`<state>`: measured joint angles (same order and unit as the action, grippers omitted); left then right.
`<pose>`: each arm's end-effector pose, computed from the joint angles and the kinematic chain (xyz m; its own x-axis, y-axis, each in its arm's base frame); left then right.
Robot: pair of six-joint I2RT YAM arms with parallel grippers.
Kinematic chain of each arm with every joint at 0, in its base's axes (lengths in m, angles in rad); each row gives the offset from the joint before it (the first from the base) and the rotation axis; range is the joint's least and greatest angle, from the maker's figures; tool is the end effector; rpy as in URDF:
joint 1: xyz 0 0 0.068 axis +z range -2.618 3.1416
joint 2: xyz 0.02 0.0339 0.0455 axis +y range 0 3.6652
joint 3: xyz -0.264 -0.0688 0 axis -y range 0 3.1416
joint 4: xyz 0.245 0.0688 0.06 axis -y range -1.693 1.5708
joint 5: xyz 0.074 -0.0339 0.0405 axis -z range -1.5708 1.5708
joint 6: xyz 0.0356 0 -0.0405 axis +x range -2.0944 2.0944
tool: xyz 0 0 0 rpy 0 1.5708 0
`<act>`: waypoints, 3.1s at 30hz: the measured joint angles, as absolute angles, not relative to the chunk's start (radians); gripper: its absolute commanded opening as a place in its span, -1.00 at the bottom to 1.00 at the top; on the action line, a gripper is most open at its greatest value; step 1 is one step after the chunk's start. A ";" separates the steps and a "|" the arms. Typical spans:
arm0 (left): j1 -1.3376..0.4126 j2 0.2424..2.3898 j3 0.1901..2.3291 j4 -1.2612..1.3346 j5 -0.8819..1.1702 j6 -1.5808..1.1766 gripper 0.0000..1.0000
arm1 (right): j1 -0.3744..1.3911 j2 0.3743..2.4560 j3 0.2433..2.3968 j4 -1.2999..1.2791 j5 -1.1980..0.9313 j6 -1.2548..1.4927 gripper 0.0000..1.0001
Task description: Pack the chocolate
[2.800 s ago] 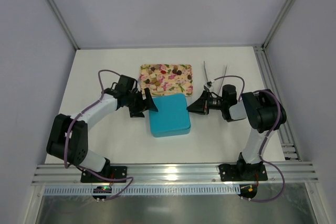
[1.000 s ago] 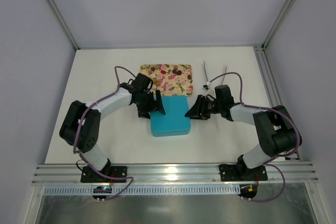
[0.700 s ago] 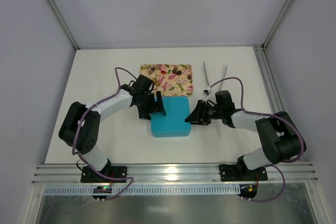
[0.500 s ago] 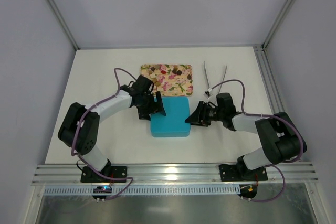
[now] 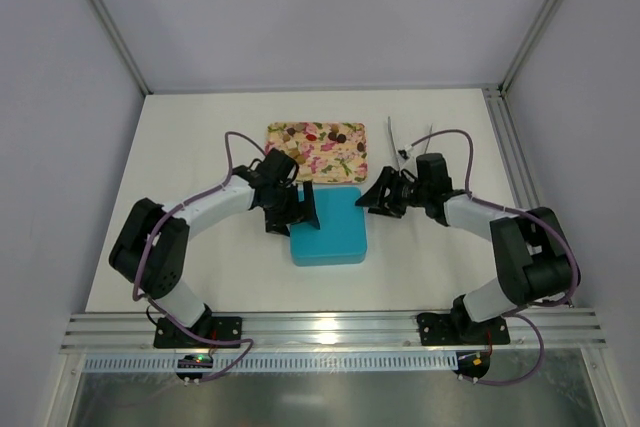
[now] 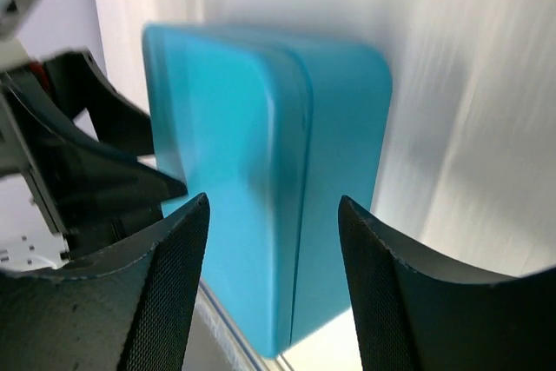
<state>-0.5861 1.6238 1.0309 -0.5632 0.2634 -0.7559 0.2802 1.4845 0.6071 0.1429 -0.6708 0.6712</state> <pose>0.2568 -0.1816 0.1908 -0.9811 -0.1436 -0.1297 -0.0708 0.8903 -0.4498 0.2587 0.0975 0.1582 -0.9148 0.2437 -0.3221 -0.1162 0.6048 0.7878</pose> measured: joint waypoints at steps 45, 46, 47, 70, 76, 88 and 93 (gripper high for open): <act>-0.527 1.866 1.363 -0.727 0.194 -0.682 0.58 | 0.240 1.767 0.698 0.439 -0.730 0.719 -0.03; -0.527 1.867 1.362 -0.726 0.195 -0.683 0.57 | 0.239 1.768 0.694 0.449 -0.730 0.720 -0.04; -0.527 1.867 1.362 -0.725 0.195 -0.684 0.56 | 0.239 1.768 0.690 0.458 -0.730 0.722 -0.06; -0.528 1.757 1.151 -0.484 0.232 -0.764 0.24 | 0.234 1.758 0.794 0.270 -0.660 0.652 0.06; -0.531 1.731 1.096 -0.399 0.250 -0.791 0.48 | 0.240 1.764 0.894 0.087 -0.619 0.582 0.15; -0.522 1.700 1.005 -0.279 0.281 -0.819 0.36 | 0.244 1.785 0.963 -0.038 -0.616 0.538 0.15; -0.508 1.698 0.974 -0.233 0.316 -0.838 0.20 | 0.244 1.785 0.967 -0.047 -0.616 0.531 0.15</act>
<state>-0.5076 1.6978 0.9741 -0.2333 0.3157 -0.8375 0.2436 1.7847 0.9668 -0.0471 -0.6155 0.5312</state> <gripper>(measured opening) 0.735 0.580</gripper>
